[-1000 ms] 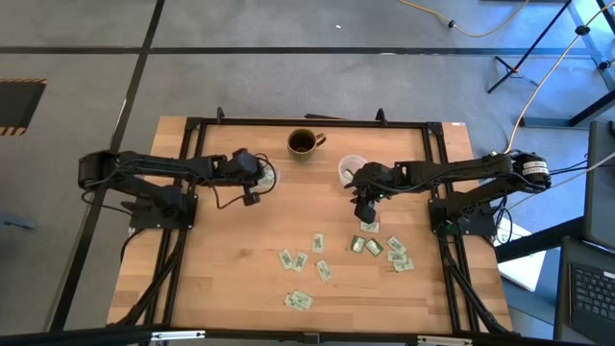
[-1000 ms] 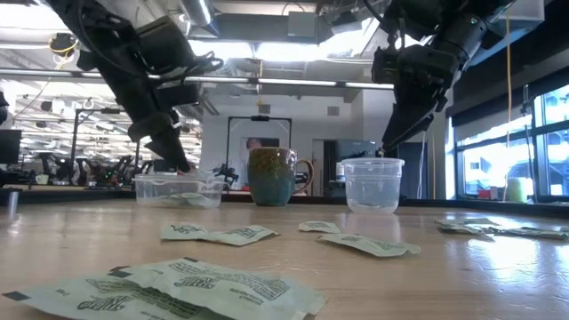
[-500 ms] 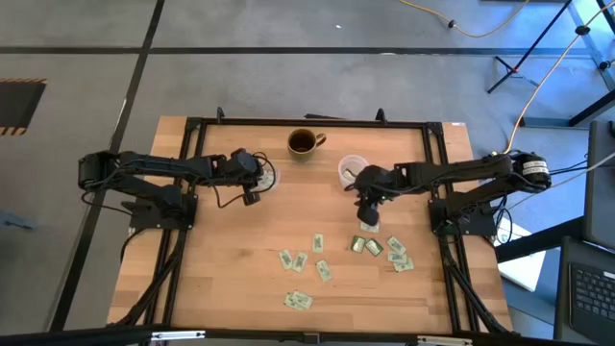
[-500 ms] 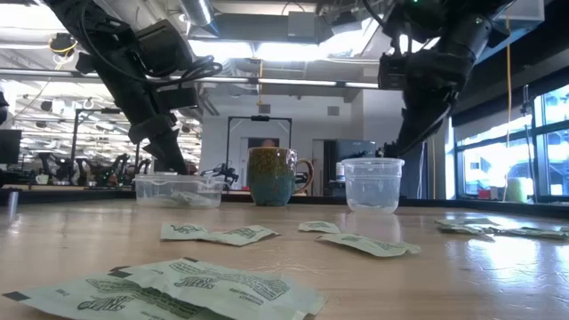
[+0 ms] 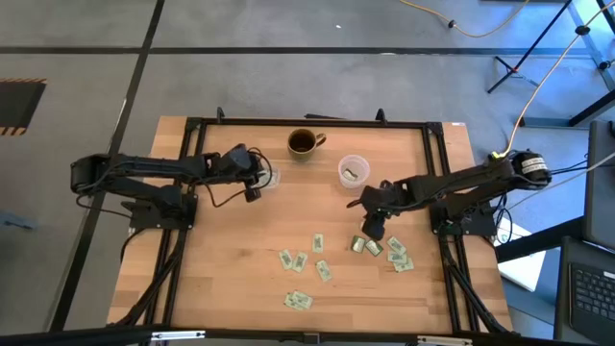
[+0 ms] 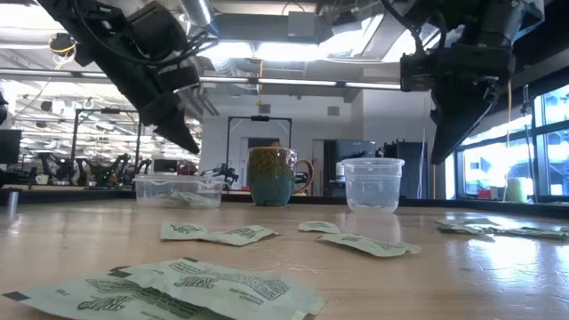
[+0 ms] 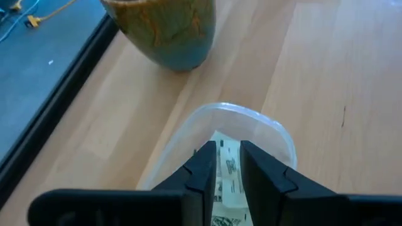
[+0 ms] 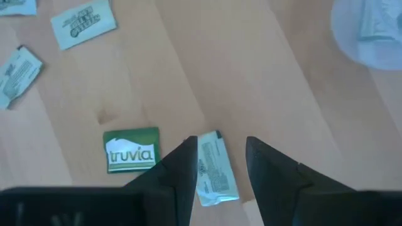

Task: Pick and place Stevia / Truvia into bins
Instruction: Put the light green stevia packet into the left transparent container

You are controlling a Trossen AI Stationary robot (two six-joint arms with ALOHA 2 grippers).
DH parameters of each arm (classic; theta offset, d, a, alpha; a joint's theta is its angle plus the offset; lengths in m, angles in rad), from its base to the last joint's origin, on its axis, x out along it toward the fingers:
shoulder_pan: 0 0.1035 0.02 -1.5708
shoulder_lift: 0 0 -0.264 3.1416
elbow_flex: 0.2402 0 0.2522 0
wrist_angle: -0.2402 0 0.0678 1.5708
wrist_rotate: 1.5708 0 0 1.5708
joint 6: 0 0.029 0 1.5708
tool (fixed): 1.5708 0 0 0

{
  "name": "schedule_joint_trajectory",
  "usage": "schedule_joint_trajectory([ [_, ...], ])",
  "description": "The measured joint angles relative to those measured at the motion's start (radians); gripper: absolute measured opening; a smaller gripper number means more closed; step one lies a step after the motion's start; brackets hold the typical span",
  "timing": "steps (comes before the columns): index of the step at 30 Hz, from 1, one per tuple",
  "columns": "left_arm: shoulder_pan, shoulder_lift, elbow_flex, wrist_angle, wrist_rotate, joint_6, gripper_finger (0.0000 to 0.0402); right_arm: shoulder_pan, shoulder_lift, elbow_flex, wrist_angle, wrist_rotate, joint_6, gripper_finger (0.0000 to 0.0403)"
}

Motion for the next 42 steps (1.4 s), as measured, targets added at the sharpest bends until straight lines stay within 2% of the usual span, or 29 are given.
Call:
schedule_joint_trajectory([
  [14, 0.000, -0.010, 0.000, 0.019, 0.031, 0.000, 0.0061, 0.037, 0.197, 0.000, 0.068, -0.007, -0.068, 0.0136],
  [22, 0.000, -0.009, 0.000, 0.019, 0.031, 0.000, 0.0061, 0.036, 0.283, 0.000, 0.081, -0.031, -0.073, 0.0099],
  [32, 0.000, -0.009, 0.000, 0.019, 0.031, 0.000, 0.0059, 0.037, 0.312, 0.004, 0.081, -0.034, -0.074, 0.0060],
  [39, 0.000, -0.009, 0.000, 0.018, 0.031, 0.000, 0.0059, 0.037, 0.302, 0.003, 0.083, -0.035, -0.082, 0.0009],
  [42, 0.000, -0.009, 0.000, 0.018, 0.031, 0.000, 0.0059, 0.036, 0.273, -0.002, 0.083, -0.033, -0.099, 0.0008],
])
